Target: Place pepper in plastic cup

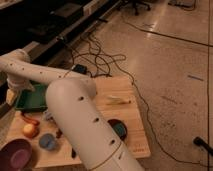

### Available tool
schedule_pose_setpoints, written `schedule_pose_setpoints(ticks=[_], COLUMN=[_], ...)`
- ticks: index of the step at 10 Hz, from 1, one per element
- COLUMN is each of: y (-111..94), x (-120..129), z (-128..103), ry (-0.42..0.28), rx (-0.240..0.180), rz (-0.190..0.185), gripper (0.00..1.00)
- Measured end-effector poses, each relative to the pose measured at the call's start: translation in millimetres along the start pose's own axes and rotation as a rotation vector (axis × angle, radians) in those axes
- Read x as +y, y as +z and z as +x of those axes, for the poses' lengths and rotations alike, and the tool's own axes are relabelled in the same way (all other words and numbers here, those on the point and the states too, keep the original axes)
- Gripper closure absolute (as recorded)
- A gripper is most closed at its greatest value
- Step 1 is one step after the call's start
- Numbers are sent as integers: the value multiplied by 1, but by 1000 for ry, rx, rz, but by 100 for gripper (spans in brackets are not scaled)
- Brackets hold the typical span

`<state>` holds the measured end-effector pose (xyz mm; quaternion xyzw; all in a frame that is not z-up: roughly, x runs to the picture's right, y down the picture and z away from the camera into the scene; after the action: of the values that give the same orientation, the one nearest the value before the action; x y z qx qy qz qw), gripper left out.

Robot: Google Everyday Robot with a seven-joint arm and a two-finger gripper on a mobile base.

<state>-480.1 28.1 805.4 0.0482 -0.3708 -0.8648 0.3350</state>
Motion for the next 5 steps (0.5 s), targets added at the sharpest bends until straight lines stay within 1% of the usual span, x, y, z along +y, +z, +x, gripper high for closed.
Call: schedule_pose_setpoints(ticks=[1,2,3,5], y=[0,1,4,3], x=[-6,-20,-29,-37], z=[-2,-8,-15,-27], ry=[-1,0,8,16], rx=[-1,-10,-22,-35], rz=[19,61,96,124], gripper=[20,20,20,20])
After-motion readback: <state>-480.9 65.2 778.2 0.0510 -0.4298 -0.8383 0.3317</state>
